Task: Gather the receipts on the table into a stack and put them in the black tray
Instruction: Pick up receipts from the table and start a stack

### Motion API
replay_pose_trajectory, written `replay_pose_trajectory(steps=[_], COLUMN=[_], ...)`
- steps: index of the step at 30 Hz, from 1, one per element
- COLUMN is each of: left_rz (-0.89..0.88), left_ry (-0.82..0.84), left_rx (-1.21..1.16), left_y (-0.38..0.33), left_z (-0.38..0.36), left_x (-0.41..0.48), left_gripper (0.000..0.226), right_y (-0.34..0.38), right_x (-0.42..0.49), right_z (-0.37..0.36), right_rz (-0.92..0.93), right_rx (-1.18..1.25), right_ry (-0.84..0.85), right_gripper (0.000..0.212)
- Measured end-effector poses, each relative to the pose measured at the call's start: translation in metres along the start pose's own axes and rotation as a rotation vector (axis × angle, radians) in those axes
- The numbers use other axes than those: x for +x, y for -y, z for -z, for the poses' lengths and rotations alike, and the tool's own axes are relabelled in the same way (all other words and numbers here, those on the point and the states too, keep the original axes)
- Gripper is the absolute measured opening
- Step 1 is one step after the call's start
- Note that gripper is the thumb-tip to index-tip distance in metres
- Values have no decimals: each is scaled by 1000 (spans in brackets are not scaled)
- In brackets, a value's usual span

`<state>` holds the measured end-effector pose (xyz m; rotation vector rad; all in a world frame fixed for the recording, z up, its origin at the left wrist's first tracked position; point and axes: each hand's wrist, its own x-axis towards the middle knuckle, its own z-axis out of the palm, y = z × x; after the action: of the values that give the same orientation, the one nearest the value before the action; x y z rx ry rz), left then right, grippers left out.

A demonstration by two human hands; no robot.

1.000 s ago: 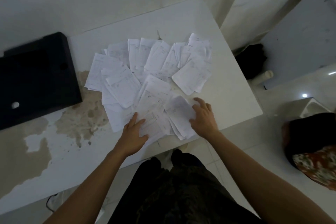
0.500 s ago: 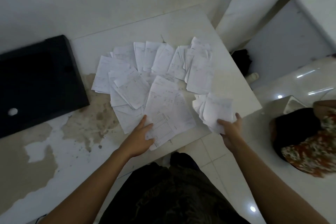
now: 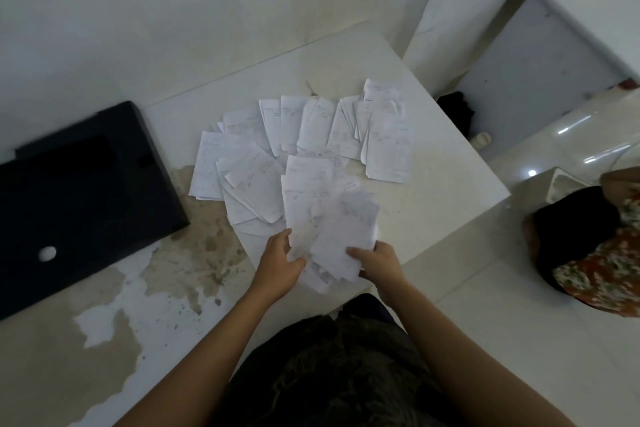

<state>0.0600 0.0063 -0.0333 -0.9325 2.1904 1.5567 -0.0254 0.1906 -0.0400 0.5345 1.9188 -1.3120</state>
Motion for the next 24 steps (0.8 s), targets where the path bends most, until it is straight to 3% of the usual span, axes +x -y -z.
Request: replay_pose_trajectory(steps=[5, 10, 14, 17, 21, 24], left_rz=[96, 180, 229, 187, 77, 98], left_ry=[81, 93, 41, 28, 232, 185], left_rx=[-179, -303, -369, -398, -679, -676], left_y=[-13, -16, -18, -26, -40, -49], left_z=[1, -1, 5, 13, 22, 27], left_x=[0, -7, -15, -21, -27, -27], left_gripper=[59, 58, 53, 47, 61, 38], right_y=[9, 12, 17, 29, 43, 56], right_x=[2, -1, -7, -18, -38, -47], right_z=[-18, -11, 11, 24, 16, 5], right_rz=[-3, 38, 49, 116, 208, 226], right_rx=[83, 64, 352, 480, 359, 126], right_ry=[64, 8, 50, 132, 304, 432], right_gripper=[37, 43, 54, 50, 48, 40])
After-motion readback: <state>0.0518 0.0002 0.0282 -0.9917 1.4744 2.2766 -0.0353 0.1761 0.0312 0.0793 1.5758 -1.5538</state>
